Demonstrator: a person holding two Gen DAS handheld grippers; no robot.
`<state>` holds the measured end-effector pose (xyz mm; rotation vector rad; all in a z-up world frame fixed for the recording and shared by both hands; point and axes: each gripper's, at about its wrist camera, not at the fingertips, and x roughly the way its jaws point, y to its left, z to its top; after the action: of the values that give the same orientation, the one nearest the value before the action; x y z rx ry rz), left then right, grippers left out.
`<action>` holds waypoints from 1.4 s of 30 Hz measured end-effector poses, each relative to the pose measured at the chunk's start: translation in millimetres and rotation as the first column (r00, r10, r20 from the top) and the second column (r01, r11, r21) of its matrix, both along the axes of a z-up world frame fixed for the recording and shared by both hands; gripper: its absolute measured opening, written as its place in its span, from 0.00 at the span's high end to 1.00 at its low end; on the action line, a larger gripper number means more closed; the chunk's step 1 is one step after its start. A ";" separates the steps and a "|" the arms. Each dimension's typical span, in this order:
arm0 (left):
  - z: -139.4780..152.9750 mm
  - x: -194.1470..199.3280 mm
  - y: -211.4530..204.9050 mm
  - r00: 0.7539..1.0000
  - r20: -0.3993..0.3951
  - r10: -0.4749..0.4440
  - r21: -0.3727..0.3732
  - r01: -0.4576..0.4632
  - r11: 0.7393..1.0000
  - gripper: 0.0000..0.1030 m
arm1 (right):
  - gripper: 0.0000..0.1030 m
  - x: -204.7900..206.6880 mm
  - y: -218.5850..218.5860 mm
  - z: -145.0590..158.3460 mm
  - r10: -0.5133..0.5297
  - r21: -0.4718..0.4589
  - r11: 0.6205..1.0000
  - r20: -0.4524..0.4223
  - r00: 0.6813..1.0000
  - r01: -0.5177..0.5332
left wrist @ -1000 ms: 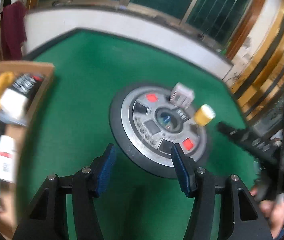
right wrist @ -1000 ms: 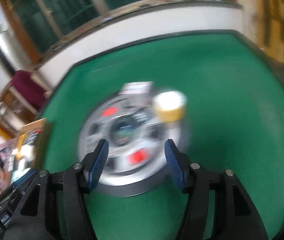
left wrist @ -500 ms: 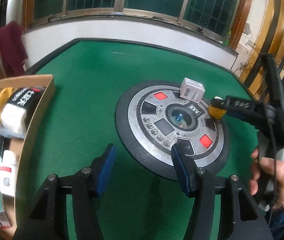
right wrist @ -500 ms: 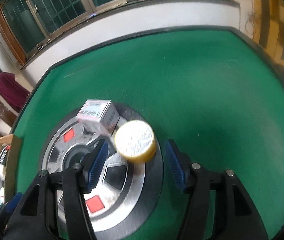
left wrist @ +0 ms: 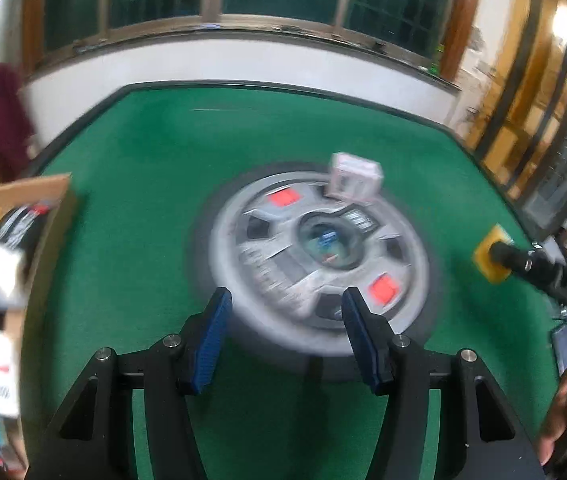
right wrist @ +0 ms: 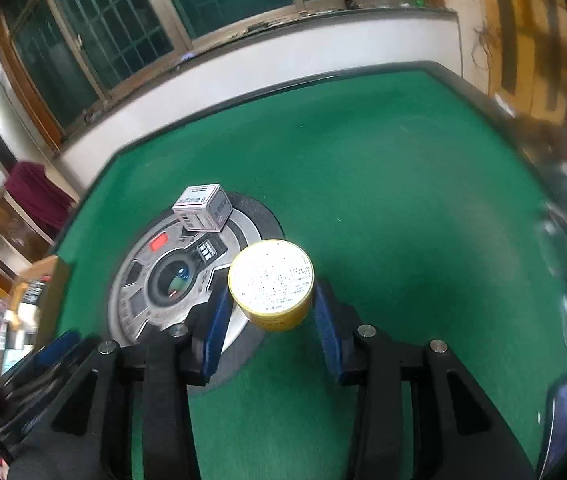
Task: Organize objects
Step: 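Grasp the small white box with the left gripper while the right holds the tin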
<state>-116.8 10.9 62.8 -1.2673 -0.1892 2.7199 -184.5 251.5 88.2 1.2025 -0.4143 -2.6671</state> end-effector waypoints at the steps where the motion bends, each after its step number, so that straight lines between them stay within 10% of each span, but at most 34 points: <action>1: 2.9 -11.6 6.1 1.000 0.028 -0.013 0.018 0.013 1.000 0.50 | 0.62 2.9 6.1 0.9 0.002 -0.024 1.000 -0.001 1.000 -0.002; 18: 13.3 -144.2 75.6 0.979 0.171 -0.108 -0.053 0.118 0.992 0.40 | 0.62 0.5 35.4 -1.7 0.000 -0.130 0.992 -0.007 1.000 -0.001; 25: -5.0 -153.8 90.2 0.982 0.165 -0.089 -0.120 0.109 0.987 0.42 | 0.62 0.8 35.0 -2.6 0.001 -0.116 0.993 0.011 1.000 0.000; 27: -16.5 -154.8 88.9 0.978 0.200 -0.056 -0.130 0.083 0.988 0.61 | 0.62 0.8 31.6 -4.4 0.017 -0.108 0.994 0.019 1.000 -0.015; 42: -20.8 -68.6 28.4 0.989 0.145 -0.004 -0.108 0.020 0.994 0.62 | 0.45 6.3 -12.0 -21.8 0.129 0.144 0.979 0.102 0.986 -0.143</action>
<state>-185.5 39.3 42.0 -1.4908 -0.0482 2.6620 -178.2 239.5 66.4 1.3480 -0.1389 -2.5711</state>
